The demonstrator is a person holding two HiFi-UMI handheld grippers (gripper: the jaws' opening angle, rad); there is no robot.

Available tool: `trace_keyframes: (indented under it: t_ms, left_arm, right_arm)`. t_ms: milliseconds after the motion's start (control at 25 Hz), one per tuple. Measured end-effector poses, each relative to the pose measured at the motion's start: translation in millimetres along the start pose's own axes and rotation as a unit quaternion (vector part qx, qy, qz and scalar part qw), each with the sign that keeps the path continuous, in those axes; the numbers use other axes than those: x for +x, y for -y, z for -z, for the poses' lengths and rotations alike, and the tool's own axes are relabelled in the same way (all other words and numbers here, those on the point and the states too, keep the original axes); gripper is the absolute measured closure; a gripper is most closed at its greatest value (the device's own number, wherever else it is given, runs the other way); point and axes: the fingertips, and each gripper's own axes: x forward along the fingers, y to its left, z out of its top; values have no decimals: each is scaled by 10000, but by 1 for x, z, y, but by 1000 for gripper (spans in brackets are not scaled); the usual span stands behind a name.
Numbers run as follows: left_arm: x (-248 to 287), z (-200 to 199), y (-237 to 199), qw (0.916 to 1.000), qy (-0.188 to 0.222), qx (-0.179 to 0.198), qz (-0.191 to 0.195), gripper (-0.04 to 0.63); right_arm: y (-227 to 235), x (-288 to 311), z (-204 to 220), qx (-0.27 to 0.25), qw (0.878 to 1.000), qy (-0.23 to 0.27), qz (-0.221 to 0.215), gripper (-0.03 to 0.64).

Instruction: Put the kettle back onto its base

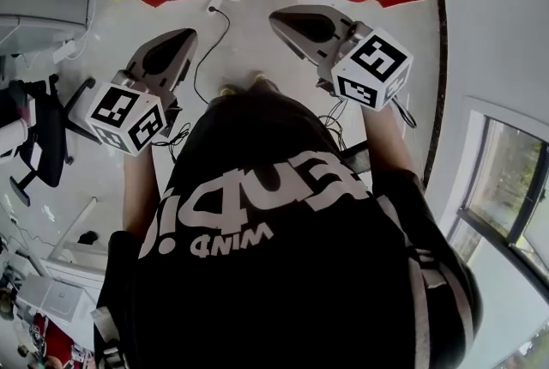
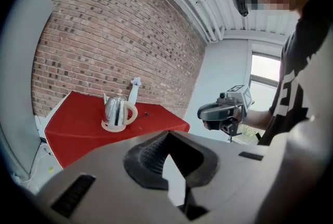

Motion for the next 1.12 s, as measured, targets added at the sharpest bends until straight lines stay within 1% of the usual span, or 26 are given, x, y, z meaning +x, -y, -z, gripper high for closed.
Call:
trace_keyframes:
  t_ms: [320,480,640,880,1120]
  left_arm:
    - [8,-9,17,9999,72,109,72,586]
    - [19,-7,30,9999,64,115,79,586]
    - [27,-4,31,9998,39,124,128,586]
    - [37,-2,62,9997,17,198,127,586]
    - [39,3,63,9997,-57,211,144,586]
  right_arm:
    - [-6,-15,3,-31,10000,21,-18,595]
    - [-4,-27,8,-76,9999,24,-65,595]
    - [-1,-26,13,-73,9999,15,-90,595]
    - [-6,-58,23,-181,9996,98,-171,595]
    - [-3,-61,24,-130,9997,157,-135,595]
